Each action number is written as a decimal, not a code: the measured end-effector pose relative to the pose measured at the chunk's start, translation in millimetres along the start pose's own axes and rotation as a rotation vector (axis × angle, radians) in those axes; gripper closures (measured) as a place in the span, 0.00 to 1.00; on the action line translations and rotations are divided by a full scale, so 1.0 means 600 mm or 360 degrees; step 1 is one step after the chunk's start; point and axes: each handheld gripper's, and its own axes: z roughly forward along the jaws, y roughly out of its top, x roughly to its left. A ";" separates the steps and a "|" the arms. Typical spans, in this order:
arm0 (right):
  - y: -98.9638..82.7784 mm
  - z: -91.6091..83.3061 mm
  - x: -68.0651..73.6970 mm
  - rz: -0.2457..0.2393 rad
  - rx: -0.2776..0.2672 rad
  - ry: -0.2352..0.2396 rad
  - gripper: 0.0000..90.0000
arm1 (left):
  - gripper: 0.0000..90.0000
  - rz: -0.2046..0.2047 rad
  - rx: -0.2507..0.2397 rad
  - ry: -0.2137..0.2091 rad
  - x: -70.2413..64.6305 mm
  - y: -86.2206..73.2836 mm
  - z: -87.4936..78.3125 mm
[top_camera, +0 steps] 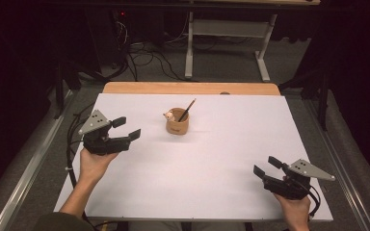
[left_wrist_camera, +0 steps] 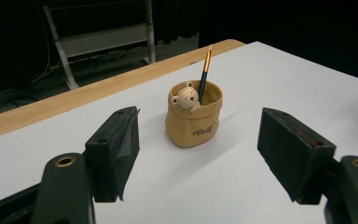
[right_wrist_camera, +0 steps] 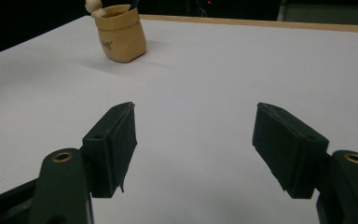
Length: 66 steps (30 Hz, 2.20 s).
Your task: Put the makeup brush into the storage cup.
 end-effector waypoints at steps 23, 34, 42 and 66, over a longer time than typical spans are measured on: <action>0.000 -0.001 0.000 0.0001 -0.0008 0.0000 0.36 | 0.33 -0.0059 -0.0018 0.0000 -0.008 -0.036 -0.027; 0.000 0.000 0.001 -0.0004 -0.0010 0.0001 0.36 | 0.32 -0.0091 -0.0013 -0.0008 -0.015 -0.053 -0.036; 0.001 -0.001 0.001 -0.0004 -0.0010 0.0002 0.36 | 0.32 -0.0089 0.0002 -0.0018 -0.023 -0.059 -0.036; 0.001 -0.001 0.001 -0.0004 -0.0010 0.0003 0.36 | 0.32 -0.0107 0.0021 -0.0048 -0.034 -0.074 -0.035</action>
